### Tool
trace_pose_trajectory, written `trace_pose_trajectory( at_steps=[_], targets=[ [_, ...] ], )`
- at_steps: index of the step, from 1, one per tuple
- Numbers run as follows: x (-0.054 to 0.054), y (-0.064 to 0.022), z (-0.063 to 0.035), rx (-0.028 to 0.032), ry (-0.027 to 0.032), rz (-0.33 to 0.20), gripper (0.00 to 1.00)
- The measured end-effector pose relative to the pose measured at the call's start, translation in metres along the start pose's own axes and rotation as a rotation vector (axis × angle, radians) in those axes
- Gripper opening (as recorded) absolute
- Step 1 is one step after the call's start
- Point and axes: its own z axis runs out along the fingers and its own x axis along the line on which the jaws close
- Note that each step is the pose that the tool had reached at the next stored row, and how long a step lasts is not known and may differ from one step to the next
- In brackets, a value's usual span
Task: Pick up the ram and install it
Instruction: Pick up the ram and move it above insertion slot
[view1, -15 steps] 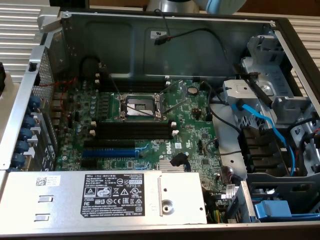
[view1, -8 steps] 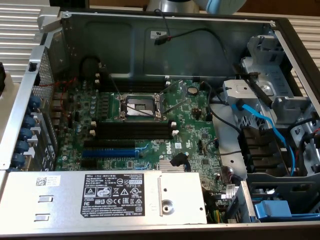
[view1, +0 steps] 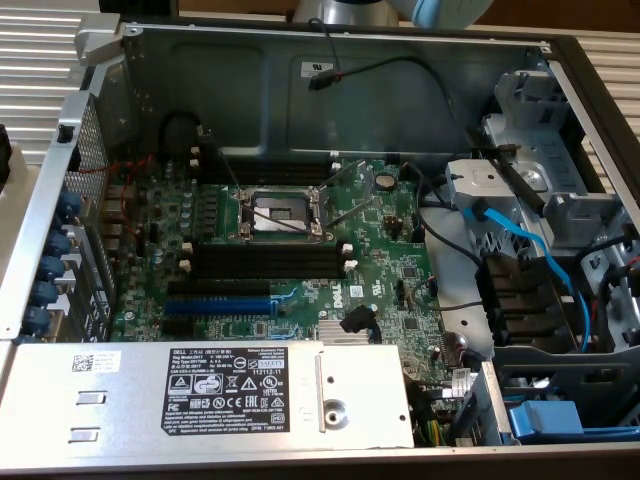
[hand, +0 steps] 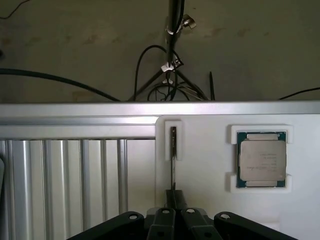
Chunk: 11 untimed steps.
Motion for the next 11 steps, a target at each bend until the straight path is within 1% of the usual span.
trace_pose_trajectory(
  at_steps=[1,11],
  targets=[
    [0.0000,0.0000,0.0001,0.0013,-0.0001,0.000,0.11],
    [-0.0001,0.0000,0.0002,0.0014,-0.0002,0.000,0.11]
  ],
)
